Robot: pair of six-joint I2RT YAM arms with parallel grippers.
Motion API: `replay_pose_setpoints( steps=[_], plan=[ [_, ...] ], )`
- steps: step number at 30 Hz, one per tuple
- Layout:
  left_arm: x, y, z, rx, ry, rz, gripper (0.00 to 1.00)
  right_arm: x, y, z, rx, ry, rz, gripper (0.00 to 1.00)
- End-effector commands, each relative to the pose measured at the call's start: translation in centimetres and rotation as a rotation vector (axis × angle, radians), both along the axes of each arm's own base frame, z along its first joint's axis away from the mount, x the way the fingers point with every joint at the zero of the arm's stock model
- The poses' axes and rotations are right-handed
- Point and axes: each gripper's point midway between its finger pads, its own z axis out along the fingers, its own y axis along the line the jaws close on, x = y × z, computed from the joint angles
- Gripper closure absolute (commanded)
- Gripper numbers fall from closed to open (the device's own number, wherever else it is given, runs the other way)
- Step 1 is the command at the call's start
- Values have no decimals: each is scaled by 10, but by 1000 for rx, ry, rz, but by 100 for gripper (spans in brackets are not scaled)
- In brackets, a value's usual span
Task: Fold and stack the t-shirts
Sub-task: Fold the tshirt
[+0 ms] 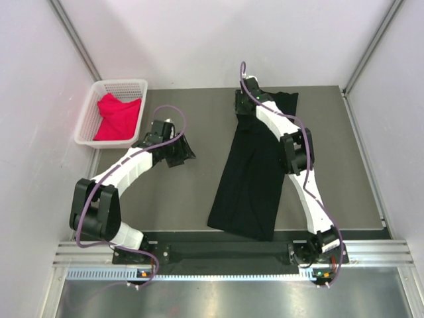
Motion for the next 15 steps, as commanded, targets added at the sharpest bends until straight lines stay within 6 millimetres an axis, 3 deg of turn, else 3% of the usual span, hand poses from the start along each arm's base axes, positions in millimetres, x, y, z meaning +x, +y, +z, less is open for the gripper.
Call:
replay_pose_setpoints(
  steps=[1,9,15],
  plan=[
    [8,-2,15,-54,-60,13,39,-2,18,5,32,-1,16,56],
    [9,5,12,-70,-48,37,40,-14,4,-23,-56,63,-29,73],
    [10,4,10,-83,-35,45,40,-7,3,-10,-55,19,-45,83]
  ],
)
